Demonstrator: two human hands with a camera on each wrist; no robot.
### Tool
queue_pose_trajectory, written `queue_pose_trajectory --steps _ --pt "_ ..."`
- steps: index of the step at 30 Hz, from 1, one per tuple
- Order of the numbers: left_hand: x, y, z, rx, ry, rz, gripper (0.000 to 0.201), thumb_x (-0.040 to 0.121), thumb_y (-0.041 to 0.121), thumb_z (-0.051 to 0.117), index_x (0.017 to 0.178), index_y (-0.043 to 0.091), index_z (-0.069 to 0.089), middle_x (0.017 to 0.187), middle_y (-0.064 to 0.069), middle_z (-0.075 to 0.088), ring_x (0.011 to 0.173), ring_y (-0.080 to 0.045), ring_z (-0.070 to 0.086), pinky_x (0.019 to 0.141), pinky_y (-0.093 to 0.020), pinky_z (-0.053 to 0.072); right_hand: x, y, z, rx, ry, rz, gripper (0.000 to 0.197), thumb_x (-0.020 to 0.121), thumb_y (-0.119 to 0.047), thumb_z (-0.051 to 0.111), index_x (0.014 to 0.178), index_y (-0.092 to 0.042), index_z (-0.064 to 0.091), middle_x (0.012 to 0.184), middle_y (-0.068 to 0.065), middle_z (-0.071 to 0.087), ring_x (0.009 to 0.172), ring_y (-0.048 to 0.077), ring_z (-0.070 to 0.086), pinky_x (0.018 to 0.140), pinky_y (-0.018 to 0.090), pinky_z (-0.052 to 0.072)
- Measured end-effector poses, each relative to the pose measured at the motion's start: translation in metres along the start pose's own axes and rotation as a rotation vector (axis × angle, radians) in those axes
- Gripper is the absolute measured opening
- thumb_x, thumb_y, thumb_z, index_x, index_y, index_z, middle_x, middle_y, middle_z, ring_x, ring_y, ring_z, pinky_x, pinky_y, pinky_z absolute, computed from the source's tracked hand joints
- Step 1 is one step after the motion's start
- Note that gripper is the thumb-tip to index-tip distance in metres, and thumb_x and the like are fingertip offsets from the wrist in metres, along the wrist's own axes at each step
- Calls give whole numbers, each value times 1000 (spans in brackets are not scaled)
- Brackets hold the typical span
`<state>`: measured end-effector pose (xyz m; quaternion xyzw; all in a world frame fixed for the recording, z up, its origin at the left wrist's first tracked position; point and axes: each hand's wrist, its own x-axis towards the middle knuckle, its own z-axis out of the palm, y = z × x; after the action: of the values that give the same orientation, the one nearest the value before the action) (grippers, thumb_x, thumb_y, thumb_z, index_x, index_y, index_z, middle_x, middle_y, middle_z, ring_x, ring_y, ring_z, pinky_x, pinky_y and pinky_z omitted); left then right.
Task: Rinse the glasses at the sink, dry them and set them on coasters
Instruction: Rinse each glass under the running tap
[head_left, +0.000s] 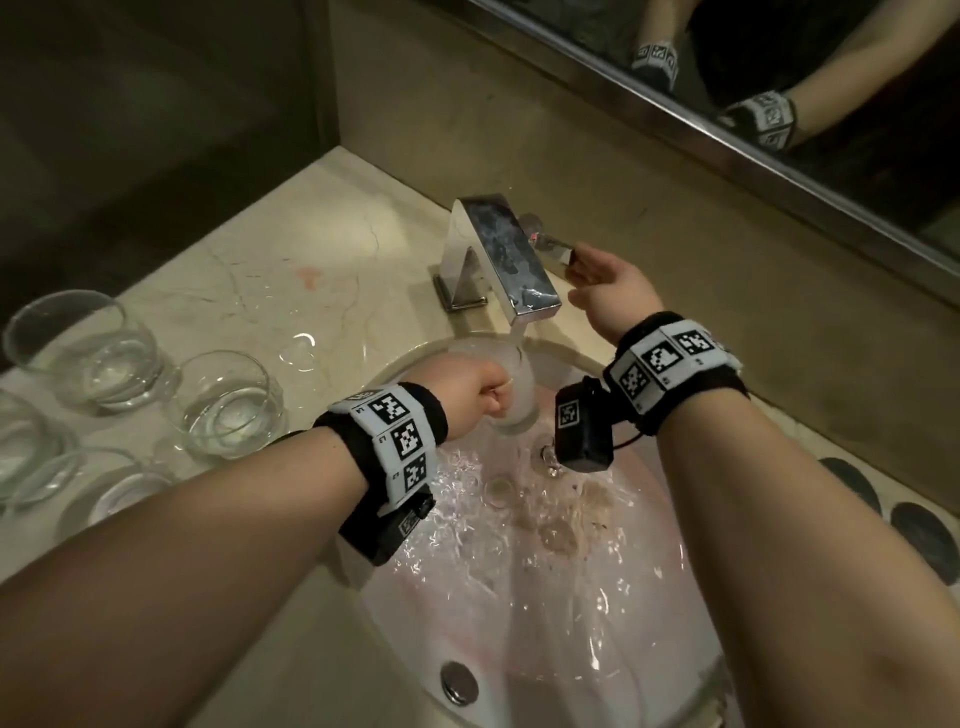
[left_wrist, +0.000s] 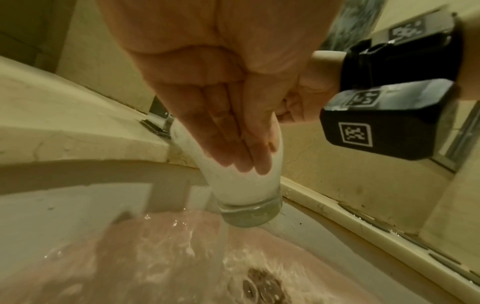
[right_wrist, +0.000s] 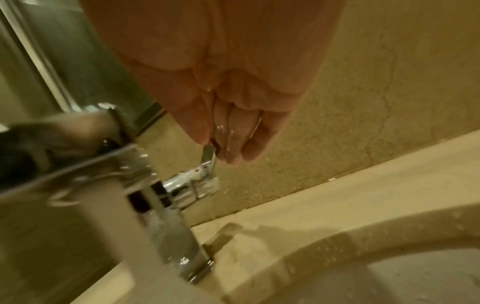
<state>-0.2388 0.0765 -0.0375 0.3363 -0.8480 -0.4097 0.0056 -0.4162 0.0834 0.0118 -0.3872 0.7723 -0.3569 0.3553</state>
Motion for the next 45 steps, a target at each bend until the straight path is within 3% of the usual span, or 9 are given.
queue_pose_trajectory --steps 4,8,12,17,21,26,37,42,45 --pt "-5 0 3 -177 50 -54 14 91 8 55 84 17 63 90 6 66 86 -10 60 66 -7 38 -11 4 3 28 -84 -37 69 84 23 38 145 -9 32 146 5 42 135 15 40 114 33 30" --pt "-14 6 8 -555 55 -148 24 92 -2 49 79 16 57 98 -10 69 88 -19 65 77 -28 53 -24 11 3 53 -160 -37 79 86 19 43 150 -18 18 154 1 28 140 16 29 112 32 31" --pt "-27 9 10 -735 52 -193 19 95 0 46 86 13 56 90 -4 66 77 -7 61 66 -14 51 -56 44 4 -232 -169 10 71 89 1 55 149 -21 23 146 2 42 127 19 47 100 31 42" --pt "-39 18 18 -921 50 -208 16 96 0 44 101 6 58 88 -2 67 72 -5 65 63 -13 51 -100 57 -9 -442 -460 -90 82 77 -24 77 141 -41 29 141 -20 37 129 7 36 110 30 28" --pt "-52 31 24 -1074 72 -168 16 96 0 44 100 7 58 90 -4 67 74 -6 66 61 -12 52 -115 50 -5 -552 -267 -177 94 66 -32 85 143 -25 31 142 -3 43 128 14 43 108 32 34" --pt "-72 41 30 -923 181 -97 11 93 6 52 92 14 59 93 -2 68 87 -13 64 80 -26 53 -128 28 -13 -786 -155 -260 81 65 -29 84 133 -28 39 126 0 50 105 16 54 91 36 49" --pt "-106 32 27 -481 174 -97 21 89 26 62 109 20 65 118 3 62 106 -16 58 99 -36 45 -175 -33 -5 -1717 -14 -671 66 82 -19 66 138 -30 32 136 5 38 120 26 41 98 43 34" --pt "-128 29 17 -471 137 -65 27 89 26 61 115 19 63 125 1 60 109 -16 57 99 -37 46 -197 -40 6 -1729 31 -610 64 82 -21 65 137 -31 34 133 2 43 122 25 39 100 42 33" --pt "-147 27 5 -459 126 -40 30 91 25 60 119 16 60 127 -2 57 113 -18 56 100 -39 45 -215 -39 12 -1399 185 -340 64 77 -41 71 132 -32 39 129 -4 51 120 23 38 101 41 28"
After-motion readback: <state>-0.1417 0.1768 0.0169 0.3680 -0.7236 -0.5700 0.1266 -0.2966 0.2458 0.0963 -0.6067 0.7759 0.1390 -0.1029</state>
